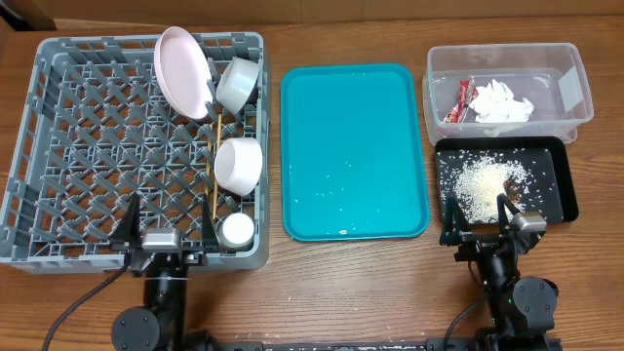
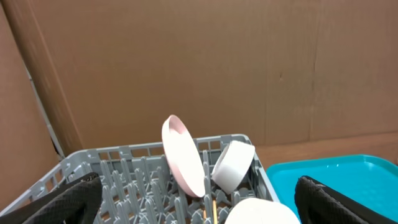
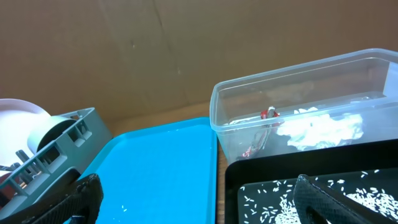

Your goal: Sort waste into correct bins and load items into the dishwasher

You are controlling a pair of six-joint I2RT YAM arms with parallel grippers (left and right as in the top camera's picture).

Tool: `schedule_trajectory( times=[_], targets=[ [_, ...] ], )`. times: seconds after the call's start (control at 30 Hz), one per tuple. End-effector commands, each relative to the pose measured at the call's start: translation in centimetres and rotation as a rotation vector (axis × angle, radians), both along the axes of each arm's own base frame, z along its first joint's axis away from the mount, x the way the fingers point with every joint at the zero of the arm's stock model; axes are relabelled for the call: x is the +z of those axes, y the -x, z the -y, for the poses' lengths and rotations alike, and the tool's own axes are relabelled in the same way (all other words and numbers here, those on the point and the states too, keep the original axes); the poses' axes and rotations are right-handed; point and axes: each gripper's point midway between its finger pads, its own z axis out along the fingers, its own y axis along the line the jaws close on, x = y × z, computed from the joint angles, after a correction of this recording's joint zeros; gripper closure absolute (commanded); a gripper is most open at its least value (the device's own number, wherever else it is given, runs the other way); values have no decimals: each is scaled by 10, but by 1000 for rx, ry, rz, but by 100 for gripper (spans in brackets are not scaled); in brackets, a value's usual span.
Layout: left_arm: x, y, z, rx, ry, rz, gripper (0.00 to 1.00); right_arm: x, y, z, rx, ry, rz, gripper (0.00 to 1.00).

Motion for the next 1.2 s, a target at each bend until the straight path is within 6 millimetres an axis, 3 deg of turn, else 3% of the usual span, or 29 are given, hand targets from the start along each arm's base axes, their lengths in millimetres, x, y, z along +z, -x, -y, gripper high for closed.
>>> schedule_trajectory(
  times=[0.0, 0.9, 1.17],
  targets=[
    [-4, 0, -3, 17, -12, 16, 0, -1, 0, 0, -2, -3, 8, 0],
    [-46, -16, -5, 9, 34, 45, 0, -1, 0, 1, -2, -3, 8, 0],
    [-102, -20, -4, 4, 92, -183, 0, -1, 0, 1, -2, -3, 8, 0]
  ],
)
